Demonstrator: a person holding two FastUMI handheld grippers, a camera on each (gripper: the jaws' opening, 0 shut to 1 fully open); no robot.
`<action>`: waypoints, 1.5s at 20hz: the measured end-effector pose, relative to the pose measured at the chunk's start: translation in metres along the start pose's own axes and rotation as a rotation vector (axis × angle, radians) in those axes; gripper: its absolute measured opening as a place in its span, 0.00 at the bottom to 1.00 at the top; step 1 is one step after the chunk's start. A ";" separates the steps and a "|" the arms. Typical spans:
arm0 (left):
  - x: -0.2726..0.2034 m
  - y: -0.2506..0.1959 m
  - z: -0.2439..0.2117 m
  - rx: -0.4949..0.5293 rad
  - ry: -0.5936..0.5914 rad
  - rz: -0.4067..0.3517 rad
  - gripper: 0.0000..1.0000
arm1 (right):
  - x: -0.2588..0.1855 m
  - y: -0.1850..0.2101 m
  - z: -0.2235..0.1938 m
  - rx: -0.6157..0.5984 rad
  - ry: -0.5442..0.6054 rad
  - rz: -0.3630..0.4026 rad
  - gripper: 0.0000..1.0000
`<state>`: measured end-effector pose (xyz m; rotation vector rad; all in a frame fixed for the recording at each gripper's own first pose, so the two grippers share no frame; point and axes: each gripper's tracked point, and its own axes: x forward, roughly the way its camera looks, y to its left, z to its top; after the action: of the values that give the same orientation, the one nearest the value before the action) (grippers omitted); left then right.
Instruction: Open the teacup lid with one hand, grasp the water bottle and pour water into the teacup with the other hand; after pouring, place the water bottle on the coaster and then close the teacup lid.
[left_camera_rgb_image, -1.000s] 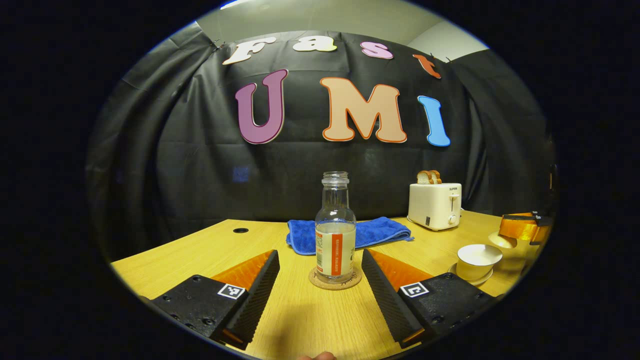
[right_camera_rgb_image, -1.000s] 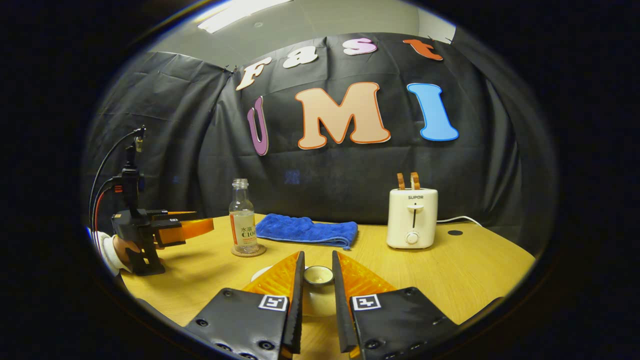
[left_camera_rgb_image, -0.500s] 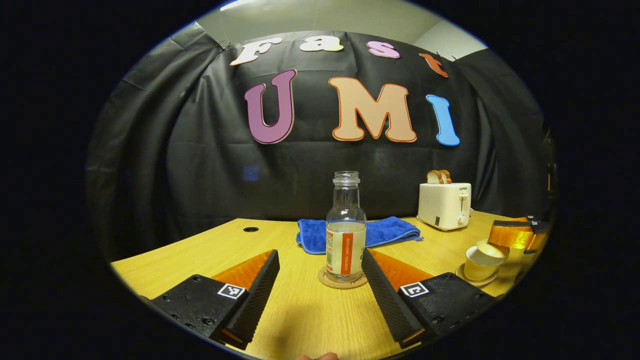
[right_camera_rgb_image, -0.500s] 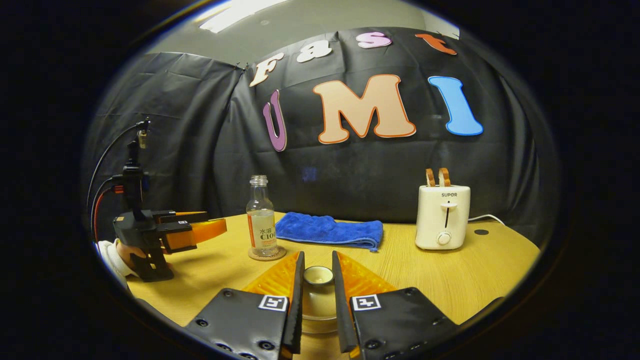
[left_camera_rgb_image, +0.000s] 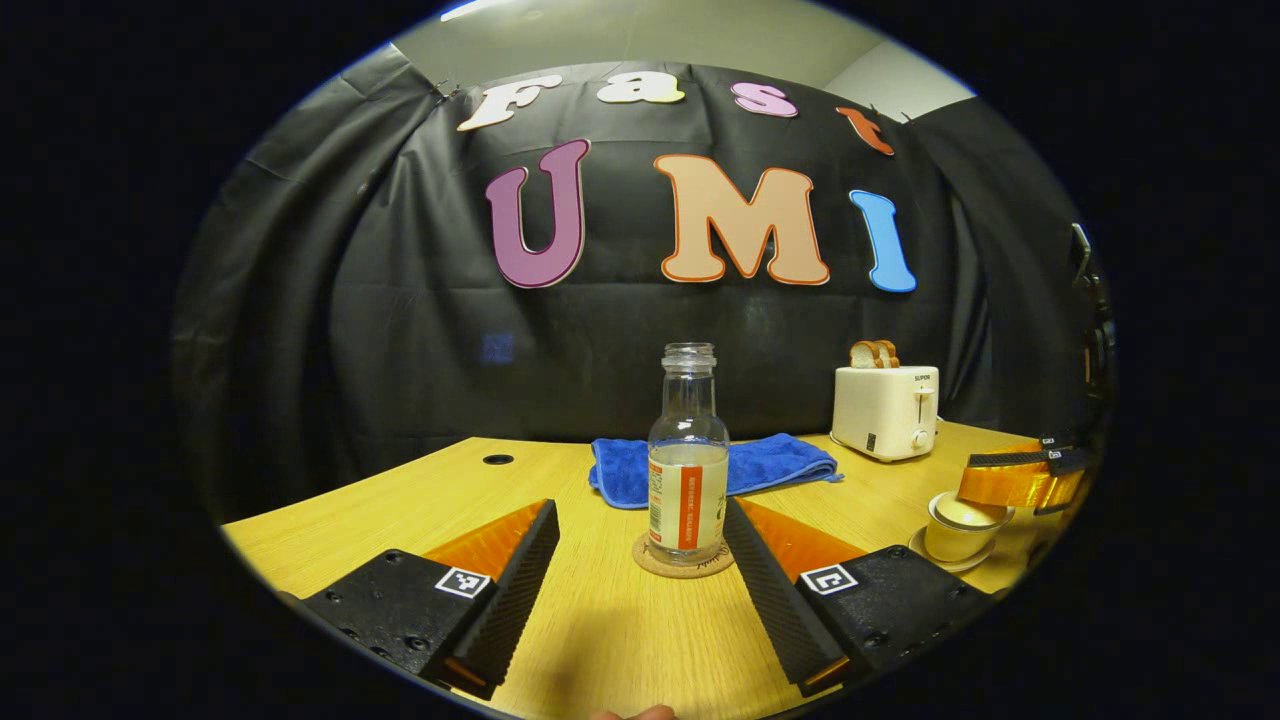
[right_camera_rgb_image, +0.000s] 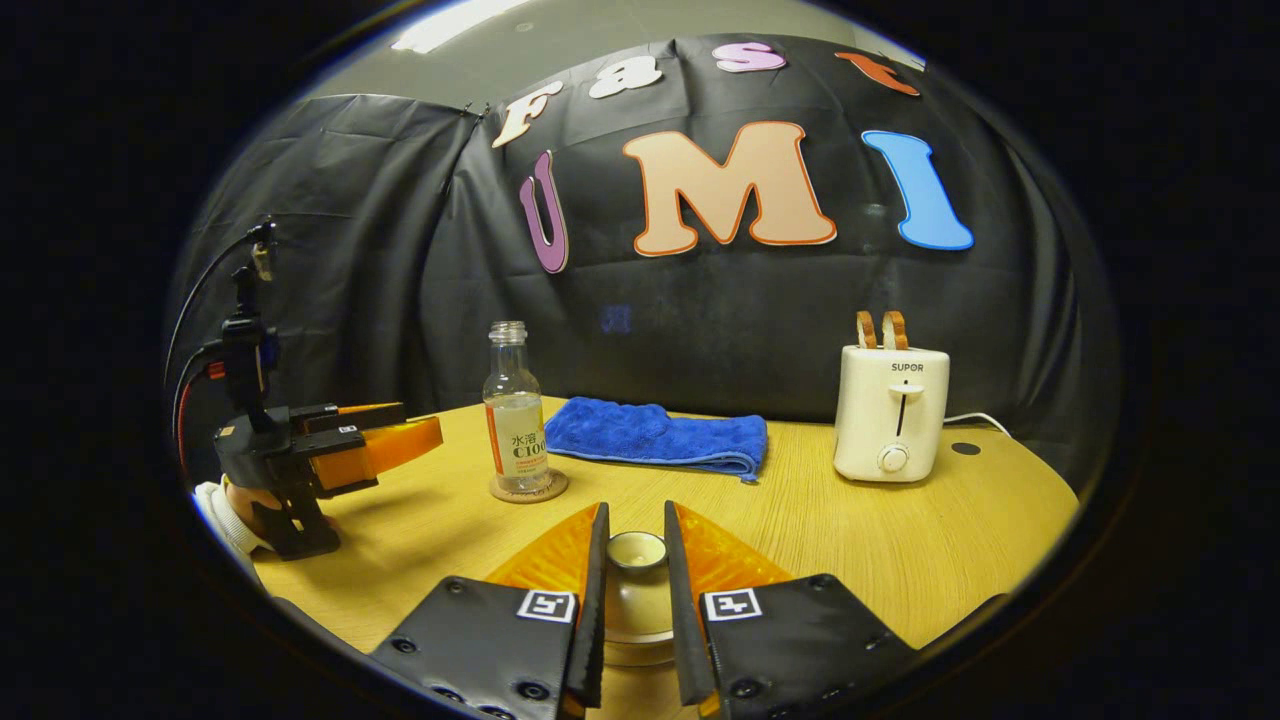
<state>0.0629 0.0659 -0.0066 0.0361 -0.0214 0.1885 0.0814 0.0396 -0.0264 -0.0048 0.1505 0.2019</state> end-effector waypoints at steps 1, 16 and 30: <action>0.000 0.000 0.000 0.000 0.000 0.000 0.96 | 0.001 0.000 0.000 0.001 0.002 0.002 0.32; 0.000 -0.001 0.000 0.000 -0.001 -0.010 0.96 | -0.017 -0.010 0.017 0.000 -0.125 -0.034 0.81; -0.023 0.029 0.001 0.004 0.001 0.158 0.96 | -0.067 -0.110 0.019 0.013 -0.149 -0.519 0.76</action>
<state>0.0348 0.0898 -0.0052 0.0384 -0.0229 0.3466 0.0417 -0.0816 0.0014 -0.0156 -0.0017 -0.3162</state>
